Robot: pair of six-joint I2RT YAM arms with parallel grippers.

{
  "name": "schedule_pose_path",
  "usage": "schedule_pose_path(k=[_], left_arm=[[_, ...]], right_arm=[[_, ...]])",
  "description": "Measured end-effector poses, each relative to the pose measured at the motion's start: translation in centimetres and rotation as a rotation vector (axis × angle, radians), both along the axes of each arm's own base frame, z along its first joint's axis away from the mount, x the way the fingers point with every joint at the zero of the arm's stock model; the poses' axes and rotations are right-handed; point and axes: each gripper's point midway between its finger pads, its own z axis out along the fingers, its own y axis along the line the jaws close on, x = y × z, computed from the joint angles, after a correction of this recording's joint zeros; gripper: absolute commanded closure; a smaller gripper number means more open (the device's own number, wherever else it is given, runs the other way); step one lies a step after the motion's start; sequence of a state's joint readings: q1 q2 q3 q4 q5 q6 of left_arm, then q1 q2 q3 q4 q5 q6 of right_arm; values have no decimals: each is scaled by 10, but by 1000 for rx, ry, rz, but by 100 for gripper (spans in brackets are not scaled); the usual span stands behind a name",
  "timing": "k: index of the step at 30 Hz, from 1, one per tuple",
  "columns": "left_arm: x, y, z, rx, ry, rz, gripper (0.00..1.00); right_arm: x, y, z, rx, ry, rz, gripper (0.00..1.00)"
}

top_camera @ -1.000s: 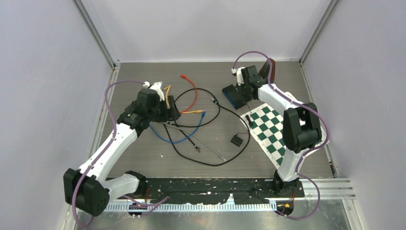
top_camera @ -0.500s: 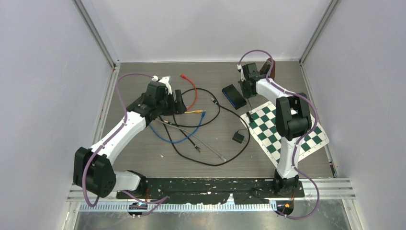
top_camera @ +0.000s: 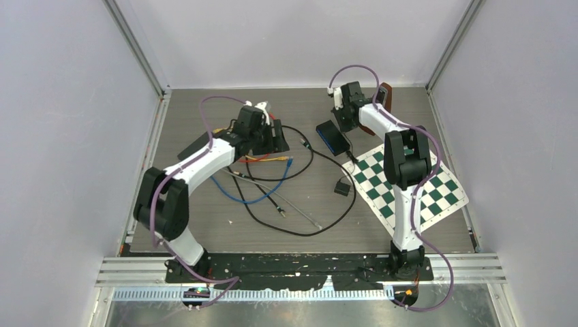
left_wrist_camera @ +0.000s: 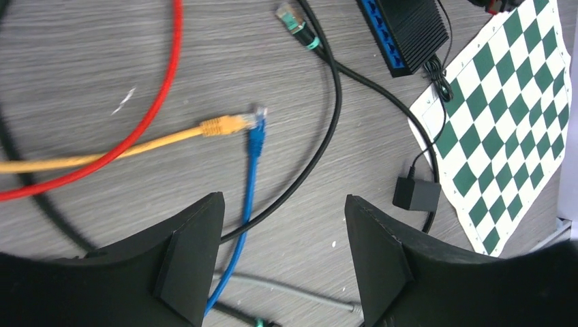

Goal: Insert the plug into the switch port
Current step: Pick up the power from the center of the board.

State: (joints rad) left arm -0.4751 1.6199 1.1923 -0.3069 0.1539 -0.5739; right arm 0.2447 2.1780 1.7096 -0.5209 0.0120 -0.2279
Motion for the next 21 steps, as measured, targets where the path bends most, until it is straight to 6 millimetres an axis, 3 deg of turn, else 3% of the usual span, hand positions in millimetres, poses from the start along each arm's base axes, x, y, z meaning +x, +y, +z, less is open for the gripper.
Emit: schedule_pose_path(k=[4, 9, 21], left_arm=[[9, -25, -18, -15, 28, -30, 32], [14, -41, -40, -16, 70, -51, 33], [49, -60, -32, -40, 19, -56, 32]], right_arm=[[14, 12, 0, 16, -14, 57, 95], [5, 22, -9, 4, 24, 146, 95], [-12, 70, -15, -18, 14, 401, 95]])
